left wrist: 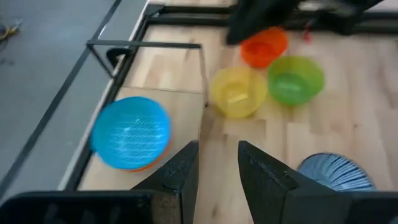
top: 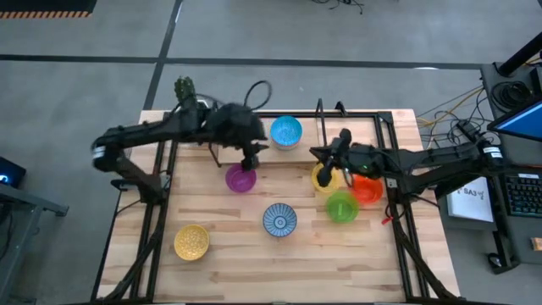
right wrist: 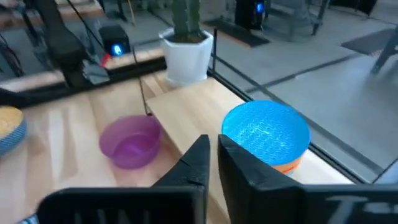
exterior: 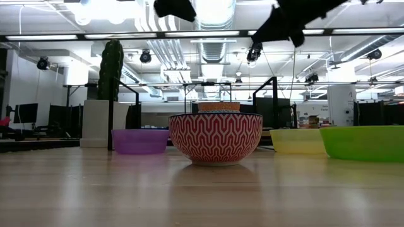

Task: Place and stack bowls onto a shelf
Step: Stack the orange-blue patterned bowl on top of the blue-orange patterned bowl on the shelf, then put the violet bowl on the shelf

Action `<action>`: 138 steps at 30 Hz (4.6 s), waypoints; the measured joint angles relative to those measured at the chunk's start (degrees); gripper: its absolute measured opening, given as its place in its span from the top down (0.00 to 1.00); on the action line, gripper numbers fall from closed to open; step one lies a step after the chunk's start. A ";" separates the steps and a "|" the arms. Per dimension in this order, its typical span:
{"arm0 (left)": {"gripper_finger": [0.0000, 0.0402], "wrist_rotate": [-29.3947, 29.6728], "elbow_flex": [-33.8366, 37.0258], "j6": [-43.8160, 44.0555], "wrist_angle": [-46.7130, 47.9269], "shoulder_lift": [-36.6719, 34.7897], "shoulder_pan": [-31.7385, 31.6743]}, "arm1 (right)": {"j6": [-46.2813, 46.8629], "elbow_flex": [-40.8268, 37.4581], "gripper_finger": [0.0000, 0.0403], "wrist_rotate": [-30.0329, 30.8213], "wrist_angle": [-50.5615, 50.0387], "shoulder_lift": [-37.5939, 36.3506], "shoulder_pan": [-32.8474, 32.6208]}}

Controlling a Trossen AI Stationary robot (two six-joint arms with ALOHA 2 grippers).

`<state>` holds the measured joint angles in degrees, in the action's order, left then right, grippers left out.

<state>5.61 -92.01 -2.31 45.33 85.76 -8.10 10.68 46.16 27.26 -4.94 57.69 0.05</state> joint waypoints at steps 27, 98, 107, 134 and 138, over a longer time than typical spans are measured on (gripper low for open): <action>0.77 0.07 50.14 11.87 -34.02 -36.92 1.53 | -19.67 46.08 0.98 -30.12 -27.88 44.87 32.42; 0.64 10.37 43.13 12.42 -17.24 9.64 13.58 | -0.72 1.32 0.98 -19.49 1.05 11.72 -4.43; 0.98 6.07 40.43 12.90 -14.77 9.44 15.04 | -2.73 1.28 0.98 -19.49 1.00 11.76 -4.41; 1.00 11.96 18.61 -11.48 4.75 9.08 2.62 | -6.06 1.28 0.98 -19.19 0.67 11.83 -4.41; 1.00 11.38 19.05 -13.18 2.06 9.42 -4.74 | -6.19 1.28 0.98 -19.20 0.60 11.83 -4.41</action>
<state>16.98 -72.97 -15.49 47.39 95.18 -12.84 4.49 47.44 8.07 -4.34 69.52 -4.36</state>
